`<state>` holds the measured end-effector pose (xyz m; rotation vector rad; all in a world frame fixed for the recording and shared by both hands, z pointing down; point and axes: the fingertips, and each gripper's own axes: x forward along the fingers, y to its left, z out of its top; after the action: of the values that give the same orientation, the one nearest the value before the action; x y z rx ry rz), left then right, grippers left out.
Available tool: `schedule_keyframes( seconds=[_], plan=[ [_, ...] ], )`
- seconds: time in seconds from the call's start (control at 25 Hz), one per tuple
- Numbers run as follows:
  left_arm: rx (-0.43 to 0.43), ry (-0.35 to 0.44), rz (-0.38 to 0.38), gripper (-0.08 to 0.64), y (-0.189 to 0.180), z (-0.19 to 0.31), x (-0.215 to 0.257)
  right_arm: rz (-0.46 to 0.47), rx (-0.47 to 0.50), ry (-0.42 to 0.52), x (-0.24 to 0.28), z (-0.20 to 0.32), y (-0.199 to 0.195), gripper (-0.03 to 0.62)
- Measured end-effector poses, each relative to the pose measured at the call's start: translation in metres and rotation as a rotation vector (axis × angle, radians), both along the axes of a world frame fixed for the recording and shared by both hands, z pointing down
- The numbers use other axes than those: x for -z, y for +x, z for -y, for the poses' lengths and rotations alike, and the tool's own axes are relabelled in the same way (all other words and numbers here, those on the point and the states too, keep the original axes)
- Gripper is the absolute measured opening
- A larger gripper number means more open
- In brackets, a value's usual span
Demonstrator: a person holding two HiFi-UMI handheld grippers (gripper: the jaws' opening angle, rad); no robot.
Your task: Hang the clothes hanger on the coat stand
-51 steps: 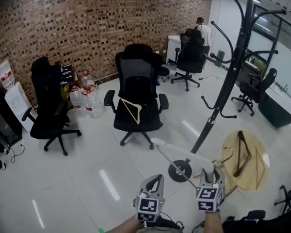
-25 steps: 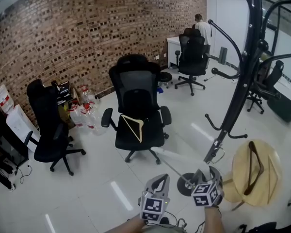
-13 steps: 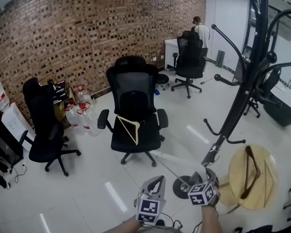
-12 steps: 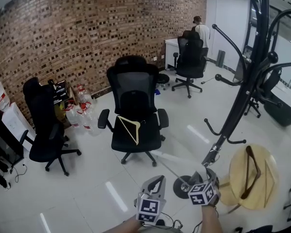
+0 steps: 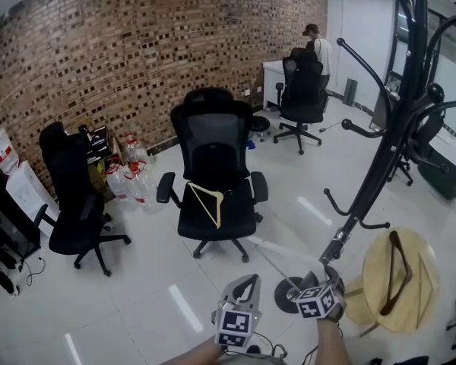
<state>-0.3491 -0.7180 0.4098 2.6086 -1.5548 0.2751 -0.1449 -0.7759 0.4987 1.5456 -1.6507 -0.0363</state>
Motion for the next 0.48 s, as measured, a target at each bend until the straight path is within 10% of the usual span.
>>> schedule_keyframes(
  seconds=[0.48],
  plan=[
    [-0.053,-0.049,0.008,0.015,0.023,0.021,-0.017,-0.012,-0.052,0.006,-0.011,0.030,0.042,0.140]
  ],
)
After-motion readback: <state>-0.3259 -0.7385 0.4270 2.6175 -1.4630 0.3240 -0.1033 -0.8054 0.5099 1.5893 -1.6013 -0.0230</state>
